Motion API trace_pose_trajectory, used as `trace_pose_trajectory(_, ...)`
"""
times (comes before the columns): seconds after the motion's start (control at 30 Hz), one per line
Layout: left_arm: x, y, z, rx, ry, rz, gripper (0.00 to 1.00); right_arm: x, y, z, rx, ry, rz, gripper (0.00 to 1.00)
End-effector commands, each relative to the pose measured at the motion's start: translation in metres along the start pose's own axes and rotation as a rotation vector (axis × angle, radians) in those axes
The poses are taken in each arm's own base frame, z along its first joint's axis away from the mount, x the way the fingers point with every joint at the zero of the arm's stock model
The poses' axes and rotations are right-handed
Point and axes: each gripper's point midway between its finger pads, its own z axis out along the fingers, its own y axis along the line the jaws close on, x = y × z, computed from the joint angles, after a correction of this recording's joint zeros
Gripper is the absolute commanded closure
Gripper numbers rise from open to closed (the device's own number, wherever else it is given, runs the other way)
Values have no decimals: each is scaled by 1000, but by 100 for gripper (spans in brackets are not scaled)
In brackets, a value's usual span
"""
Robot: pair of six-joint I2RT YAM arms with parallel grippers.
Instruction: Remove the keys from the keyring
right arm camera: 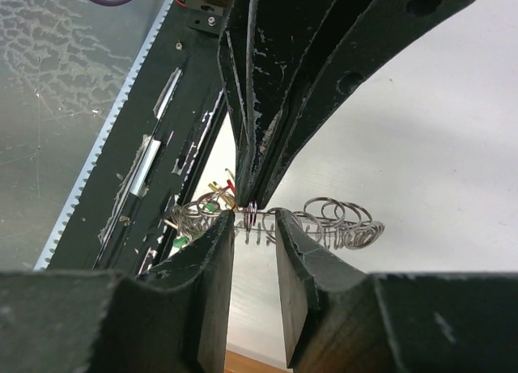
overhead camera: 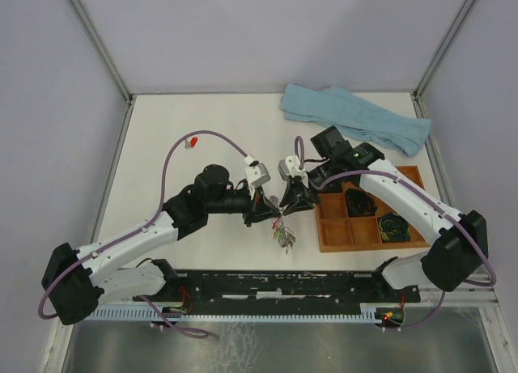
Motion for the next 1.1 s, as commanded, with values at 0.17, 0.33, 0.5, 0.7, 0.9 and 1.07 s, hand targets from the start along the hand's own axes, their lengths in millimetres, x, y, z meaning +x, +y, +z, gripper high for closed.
trace_pose_trajectory(0.17,-45,-12,-6,37,-128,124,97,-3,0,9,-25,-10,-5,71)
trace_pose_trajectory(0.33,-45,-12,-7,32,-133,125,97,-3,0,9,-28,-7,-5,84)
trace_pose_trajectory(0.5,-45,-12,-7,31,-138,124,97,-4,1,9,-36,-4,-6,95)
trace_pose_trajectory(0.7,-45,-12,-9,27,-148,123,97,-4,3,10,-43,-11,-4,91)
trace_pose_trajectory(0.9,-47,-12,-12,19,-157,127,97,0,2,11,-41,0,-2,87)
trace_pose_trajectory(1.07,-47,-12,-11,19,-157,127,97,0,3,12,-44,2,1,87)
